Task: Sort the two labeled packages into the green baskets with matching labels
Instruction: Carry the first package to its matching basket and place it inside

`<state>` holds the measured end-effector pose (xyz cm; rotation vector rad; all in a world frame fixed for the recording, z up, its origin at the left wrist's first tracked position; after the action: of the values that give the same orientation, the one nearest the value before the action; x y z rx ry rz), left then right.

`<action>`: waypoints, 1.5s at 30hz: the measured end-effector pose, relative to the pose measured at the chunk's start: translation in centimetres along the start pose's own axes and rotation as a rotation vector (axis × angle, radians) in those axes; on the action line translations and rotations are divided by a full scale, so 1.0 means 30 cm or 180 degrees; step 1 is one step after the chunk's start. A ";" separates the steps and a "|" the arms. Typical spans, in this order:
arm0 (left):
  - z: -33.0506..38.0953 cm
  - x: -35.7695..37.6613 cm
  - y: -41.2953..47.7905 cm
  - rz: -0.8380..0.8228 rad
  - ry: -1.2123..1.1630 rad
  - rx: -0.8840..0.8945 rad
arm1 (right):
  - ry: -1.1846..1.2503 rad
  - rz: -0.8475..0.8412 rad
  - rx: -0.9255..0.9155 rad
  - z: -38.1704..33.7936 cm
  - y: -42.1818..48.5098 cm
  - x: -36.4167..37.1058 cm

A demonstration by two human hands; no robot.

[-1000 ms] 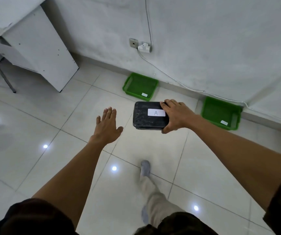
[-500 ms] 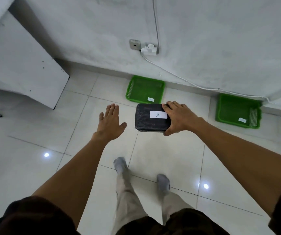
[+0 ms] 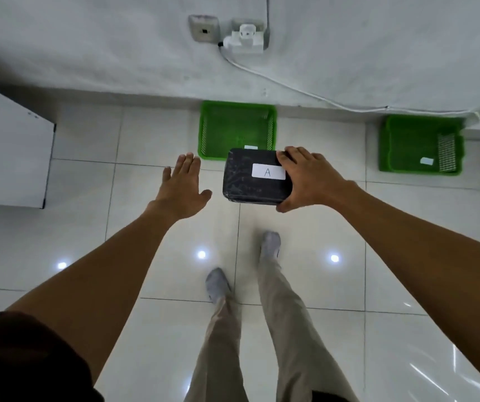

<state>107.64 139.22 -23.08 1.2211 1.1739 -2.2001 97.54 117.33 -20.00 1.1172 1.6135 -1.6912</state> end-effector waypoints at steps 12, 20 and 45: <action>-0.282 0.395 0.691 0.0031 0.0098 0.0074 | -0.0229 0.0161 0.0028 0.185 0.775 0.420; -0.390 0.771 1.207 0.0260 0.0154 0.0435 | -0.0480 0.0209 -0.0061 0.329 1.300 0.793; -0.578 0.973 1.557 0.1539 0.0284 0.0784 | -0.0543 0.0652 0.0184 0.413 1.873 1.025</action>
<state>130.36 127.94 -74.95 1.5258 0.5606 -1.9695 126.65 102.48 -76.46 1.0937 1.3073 -1.6582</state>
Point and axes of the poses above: each hand's wrist, its own y-axis towards the middle knuckle, its own x-axis out of the palm, z = x × y, the point moved 4 cm from there along y, towards the middle knuckle, and after that the axes turned 4 degrees about x, right-handed, at the moved point
